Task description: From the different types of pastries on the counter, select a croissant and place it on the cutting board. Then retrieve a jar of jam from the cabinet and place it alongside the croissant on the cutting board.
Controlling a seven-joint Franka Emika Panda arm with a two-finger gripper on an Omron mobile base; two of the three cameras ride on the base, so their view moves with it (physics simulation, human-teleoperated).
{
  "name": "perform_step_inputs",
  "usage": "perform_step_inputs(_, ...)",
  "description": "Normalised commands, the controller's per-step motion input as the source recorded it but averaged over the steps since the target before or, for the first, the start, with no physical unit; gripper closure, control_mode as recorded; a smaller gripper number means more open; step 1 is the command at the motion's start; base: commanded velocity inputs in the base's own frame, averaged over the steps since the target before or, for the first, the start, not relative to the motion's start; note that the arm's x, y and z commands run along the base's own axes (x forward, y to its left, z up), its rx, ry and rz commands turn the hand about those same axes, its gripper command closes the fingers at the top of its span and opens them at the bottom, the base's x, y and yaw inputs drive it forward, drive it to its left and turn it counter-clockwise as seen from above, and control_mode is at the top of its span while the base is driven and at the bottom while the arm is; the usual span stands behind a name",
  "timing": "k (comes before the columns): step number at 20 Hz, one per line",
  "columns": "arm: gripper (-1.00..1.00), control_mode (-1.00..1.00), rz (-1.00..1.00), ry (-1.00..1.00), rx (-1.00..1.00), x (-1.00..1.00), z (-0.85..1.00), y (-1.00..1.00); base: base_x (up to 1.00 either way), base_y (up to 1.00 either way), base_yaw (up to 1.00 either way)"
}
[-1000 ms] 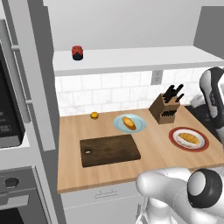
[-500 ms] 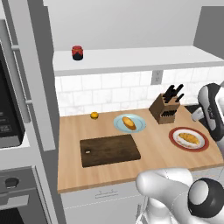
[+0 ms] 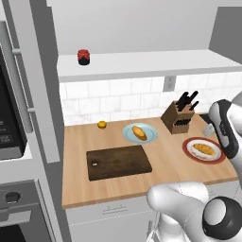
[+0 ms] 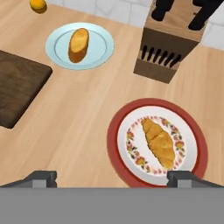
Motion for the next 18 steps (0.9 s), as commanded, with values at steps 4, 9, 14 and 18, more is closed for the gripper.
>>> perform_step_inputs(4, -1.00, -1.00, 0.00, 0.00, 0.00, 0.15, -0.31, -0.17, 0.00, 0.00, 0.00)
perform_step_inputs(9, -1.00, -1.00, 0.00, 0.00, 0.00, 0.00, 0.00, 0.00, 0.00, 0.00, 0.00)
perform_step_inputs(14, -1.00, -1.00, 0.00, 0.00, 0.00, 0.02, 0.00, -0.01, 0.00, 0.00, 0.00)
perform_step_inputs(18, -1.00, -1.00, 0.00, 0.00, 0.07, 0.76, -0.02, -0.53, 0.00, 0.00, 0.00)
